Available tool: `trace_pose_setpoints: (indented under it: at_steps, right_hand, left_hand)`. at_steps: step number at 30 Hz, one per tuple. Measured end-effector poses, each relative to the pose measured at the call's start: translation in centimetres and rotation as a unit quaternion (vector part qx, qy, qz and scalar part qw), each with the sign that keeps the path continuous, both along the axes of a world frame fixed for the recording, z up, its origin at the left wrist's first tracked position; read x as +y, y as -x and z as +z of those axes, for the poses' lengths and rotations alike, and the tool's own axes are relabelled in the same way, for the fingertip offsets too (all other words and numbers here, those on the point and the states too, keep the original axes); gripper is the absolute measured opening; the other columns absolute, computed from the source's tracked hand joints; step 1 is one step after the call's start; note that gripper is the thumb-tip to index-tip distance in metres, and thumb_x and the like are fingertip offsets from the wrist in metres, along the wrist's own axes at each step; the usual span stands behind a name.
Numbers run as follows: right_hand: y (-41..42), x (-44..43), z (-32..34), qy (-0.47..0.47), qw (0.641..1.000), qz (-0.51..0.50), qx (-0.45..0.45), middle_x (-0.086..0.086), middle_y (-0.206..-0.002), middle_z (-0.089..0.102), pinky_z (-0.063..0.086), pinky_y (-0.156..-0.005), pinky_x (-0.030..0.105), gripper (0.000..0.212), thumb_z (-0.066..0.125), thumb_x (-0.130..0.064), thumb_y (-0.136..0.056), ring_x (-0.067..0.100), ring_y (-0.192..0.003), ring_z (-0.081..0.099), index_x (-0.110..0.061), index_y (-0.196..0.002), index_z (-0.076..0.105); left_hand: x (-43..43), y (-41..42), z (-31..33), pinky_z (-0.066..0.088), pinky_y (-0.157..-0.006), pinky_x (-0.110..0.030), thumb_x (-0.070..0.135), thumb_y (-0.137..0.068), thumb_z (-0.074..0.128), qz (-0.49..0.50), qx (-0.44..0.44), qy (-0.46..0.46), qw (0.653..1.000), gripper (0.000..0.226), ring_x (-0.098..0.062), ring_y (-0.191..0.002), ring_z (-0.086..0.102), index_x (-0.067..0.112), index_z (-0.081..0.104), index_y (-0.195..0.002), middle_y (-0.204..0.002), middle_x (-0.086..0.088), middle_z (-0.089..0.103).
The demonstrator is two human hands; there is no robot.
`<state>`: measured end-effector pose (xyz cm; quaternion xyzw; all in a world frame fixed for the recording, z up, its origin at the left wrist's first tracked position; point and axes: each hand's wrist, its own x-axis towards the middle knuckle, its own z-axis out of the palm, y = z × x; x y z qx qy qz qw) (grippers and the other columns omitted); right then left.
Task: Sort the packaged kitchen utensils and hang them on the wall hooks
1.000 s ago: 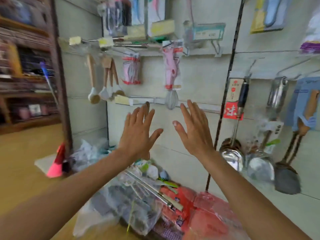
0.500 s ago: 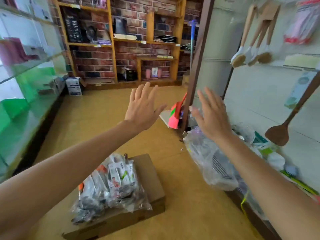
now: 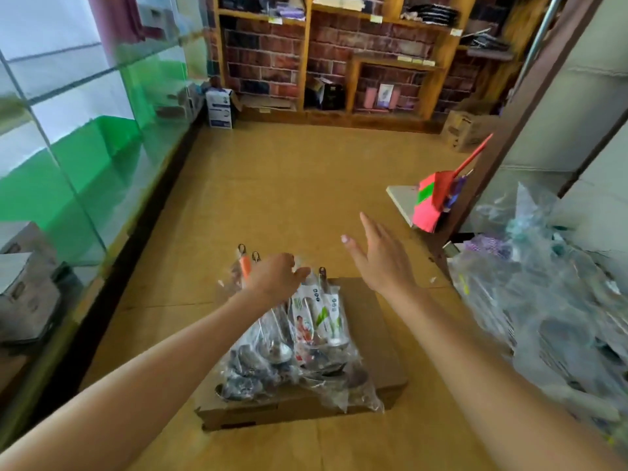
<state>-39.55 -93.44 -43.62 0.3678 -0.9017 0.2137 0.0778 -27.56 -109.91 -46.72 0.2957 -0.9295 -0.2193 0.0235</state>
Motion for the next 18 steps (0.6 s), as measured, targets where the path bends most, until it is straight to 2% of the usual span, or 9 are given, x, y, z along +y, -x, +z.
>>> trace_pose_setpoints:
  at_steps: [1, 3, 5, 6, 7, 9, 11, 14, 18]
  right_hand:
    - [0.0, -1.0, -1.0, -0.007, 1.000, -0.004, -0.030, 0.005, -0.160, 0.028, 0.029, -0.115, 0.041, 0.073, 0.031, -0.060, -0.099, 0.023, -0.147, 0.027, -0.016, -0.156, 0.020]
    - [0.1, -3.0, -2.7, -0.021, 0.995, -0.016, -0.095, 0.005, -0.158, 0.032, 0.035, -0.110, 0.040, 0.072, 0.034, -0.060, -0.099, 0.025, -0.143, 0.034, -0.015, -0.155, 0.024]
    - [0.5, -5.1, -4.5, -0.039, 0.984, -0.037, -0.167, 0.007, -0.149, 0.047, 0.043, -0.103, 0.040, 0.071, 0.040, -0.061, -0.097, 0.027, -0.133, 0.048, -0.014, -0.150, 0.035]
    - [0.7, -6.1, -5.5, -0.055, 0.976, -0.050, -0.204, 0.008, -0.141, 0.054, 0.046, -0.100, 0.041, 0.069, 0.043, -0.062, -0.096, 0.028, -0.125, 0.054, -0.013, -0.145, 0.042]
    - [1.0, -7.1, -6.6, -0.073, 0.966, -0.061, -0.240, 0.009, -0.131, 0.061, 0.049, -0.095, 0.041, 0.065, 0.047, -0.061, -0.095, 0.028, -0.116, 0.059, -0.011, -0.136, 0.050]
    - [0.8, -8.7, -9.0, -0.096, 0.943, -0.081, -0.309, 0.013, -0.089, 0.065, 0.050, -0.071, 0.037, 0.043, 0.058, -0.049, -0.094, 0.028, -0.080, 0.064, -0.008, -0.104, 0.064]
    - [0.3, -9.8, -11.1, -0.095, 0.925, -0.106, -0.352, 0.003, -0.064, 0.046, 0.036, -0.054, 0.030, 0.030, 0.067, -0.035, -0.091, 0.018, -0.054, 0.046, -0.012, -0.079, 0.053]
    - [0.4, -11.0, -12.6, -0.079, 0.915, -0.131, -0.373, 0.000, -0.074, 0.051, 0.040, -0.056, 0.027, 0.022, 0.072, -0.022, -0.088, 0.011, -0.058, 0.047, -0.010, -0.091, 0.053]
    - [0.8, -12.3, -13.5, -0.068, 0.918, -0.125, -0.369, 0.011, -0.118, 0.064, 0.052, -0.088, 0.039, 0.061, 0.079, -0.033, -0.082, 0.024, -0.096, 0.062, -0.005, -0.130, 0.054]
  left_hand:
    - [0.0, -0.5, -1.5, 0.034, -0.110, -0.050, 0.065, -0.092, 0.043, -0.005, -0.028, -0.014, 1.000, 0.058, -0.017, -0.095, 0.064, 0.015, 0.069, -0.106, -0.082, 0.001, 0.071]
    - [0.6, -1.1, -4.7, 0.044, -0.100, -0.041, 0.062, -0.091, 0.049, -0.009, -0.049, -0.084, 0.995, 0.056, -0.021, -0.094, 0.064, 0.009, 0.067, -0.097, -0.079, 0.000, 0.067]
    - [1.4, -1.3, -7.2, 0.051, -0.074, -0.031, 0.062, -0.086, 0.056, 0.006, -0.044, -0.151, 0.988, 0.058, -0.018, -0.082, 0.063, 0.010, 0.058, -0.112, -0.081, 0.003, 0.063]
    - [1.8, -1.2, -8.1, 0.053, -0.071, -0.030, 0.065, -0.082, 0.058, 0.015, -0.047, -0.164, 0.985, 0.067, -0.018, -0.084, 0.064, 0.014, 0.051, -0.124, -0.090, 0.003, 0.065]
    - [2.1, -0.9, -9.0, 0.053, -0.074, -0.032, 0.068, -0.078, 0.059, 0.024, -0.060, -0.167, 0.984, 0.078, -0.021, -0.092, 0.065, 0.014, 0.044, -0.133, -0.102, 0.000, 0.066]
    - [2.7, -0.4, -10.0, 0.051, -0.086, -0.038, 0.067, -0.077, 0.063, 0.032, -0.090, -0.143, 0.985, 0.091, -0.029, -0.113, 0.058, 0.009, 0.033, -0.141, -0.127, -0.009, 0.057]
    - [3.4, -0.1, -10.5, 0.048, -0.095, -0.040, 0.059, -0.078, 0.068, 0.031, -0.105, -0.108, 0.988, 0.093, -0.032, -0.122, 0.050, 0.007, 0.027, -0.142, -0.136, -0.014, 0.045]
    - [3.8, 0.5, -11.4, 0.046, -0.098, -0.040, 0.050, -0.076, 0.075, 0.043, -0.102, -0.115, 0.987, 0.092, -0.031, -0.124, 0.048, 0.006, 0.026, -0.141, -0.137, -0.013, 0.041]
    - [3.5, 1.0, -11.7, 0.048, -0.085, -0.040, 0.037, -0.076, 0.078, 0.061, -0.080, -0.189, 0.977, 0.084, -0.030, -0.116, 0.056, 0.006, 0.028, -0.135, -0.126, -0.010, 0.053]
